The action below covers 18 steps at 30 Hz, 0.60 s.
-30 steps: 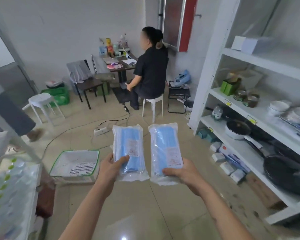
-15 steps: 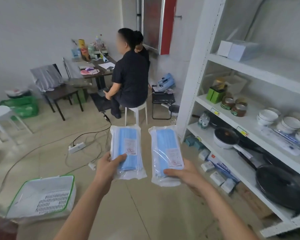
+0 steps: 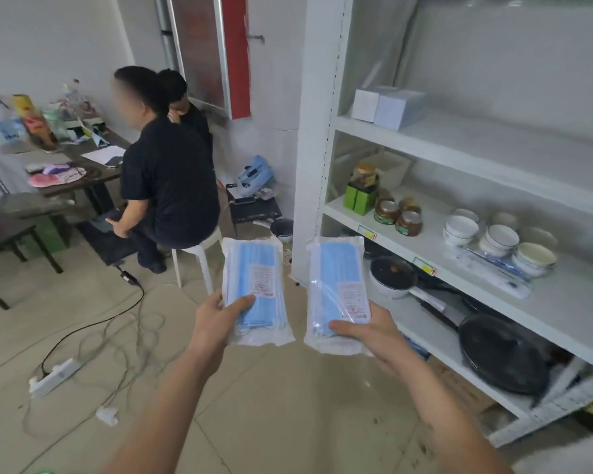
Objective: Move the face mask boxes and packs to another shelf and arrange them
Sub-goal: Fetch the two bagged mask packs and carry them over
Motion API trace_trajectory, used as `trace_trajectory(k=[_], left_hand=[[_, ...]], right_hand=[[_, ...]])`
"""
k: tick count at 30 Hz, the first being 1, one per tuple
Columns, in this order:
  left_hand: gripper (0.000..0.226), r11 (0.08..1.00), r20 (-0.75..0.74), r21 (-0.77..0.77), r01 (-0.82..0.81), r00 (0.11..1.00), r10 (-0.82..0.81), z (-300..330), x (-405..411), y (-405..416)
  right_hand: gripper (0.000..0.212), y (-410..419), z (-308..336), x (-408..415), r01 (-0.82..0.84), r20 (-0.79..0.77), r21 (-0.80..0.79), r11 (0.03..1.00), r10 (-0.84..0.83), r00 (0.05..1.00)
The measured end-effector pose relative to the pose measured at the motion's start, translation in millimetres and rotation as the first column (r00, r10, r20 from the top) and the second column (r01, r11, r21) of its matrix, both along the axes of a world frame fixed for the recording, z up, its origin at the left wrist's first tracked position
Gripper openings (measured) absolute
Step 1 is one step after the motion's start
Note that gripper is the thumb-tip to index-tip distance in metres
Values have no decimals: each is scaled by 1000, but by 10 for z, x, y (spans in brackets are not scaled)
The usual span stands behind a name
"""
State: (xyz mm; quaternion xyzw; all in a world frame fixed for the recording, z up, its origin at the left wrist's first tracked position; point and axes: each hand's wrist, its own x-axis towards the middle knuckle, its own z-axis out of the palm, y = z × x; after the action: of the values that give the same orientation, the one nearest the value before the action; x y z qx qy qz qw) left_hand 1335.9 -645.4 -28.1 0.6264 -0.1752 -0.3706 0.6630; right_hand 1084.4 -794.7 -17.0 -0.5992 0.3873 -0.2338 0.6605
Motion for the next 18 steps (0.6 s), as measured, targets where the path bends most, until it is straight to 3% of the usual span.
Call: trace_trajectory(k=[8, 18], left_hand=[[37, 996, -9, -10, 88, 996, -88, 58, 277, -1416], [43, 991, -62, -7, 133, 989, -133, 19, 851, -2599]], right_hand=[[54, -1185, 21, 225, 53, 47, 1, 999, -53, 998], [53, -2263, 65, 689, 73, 35, 20, 997, -74, 997]])
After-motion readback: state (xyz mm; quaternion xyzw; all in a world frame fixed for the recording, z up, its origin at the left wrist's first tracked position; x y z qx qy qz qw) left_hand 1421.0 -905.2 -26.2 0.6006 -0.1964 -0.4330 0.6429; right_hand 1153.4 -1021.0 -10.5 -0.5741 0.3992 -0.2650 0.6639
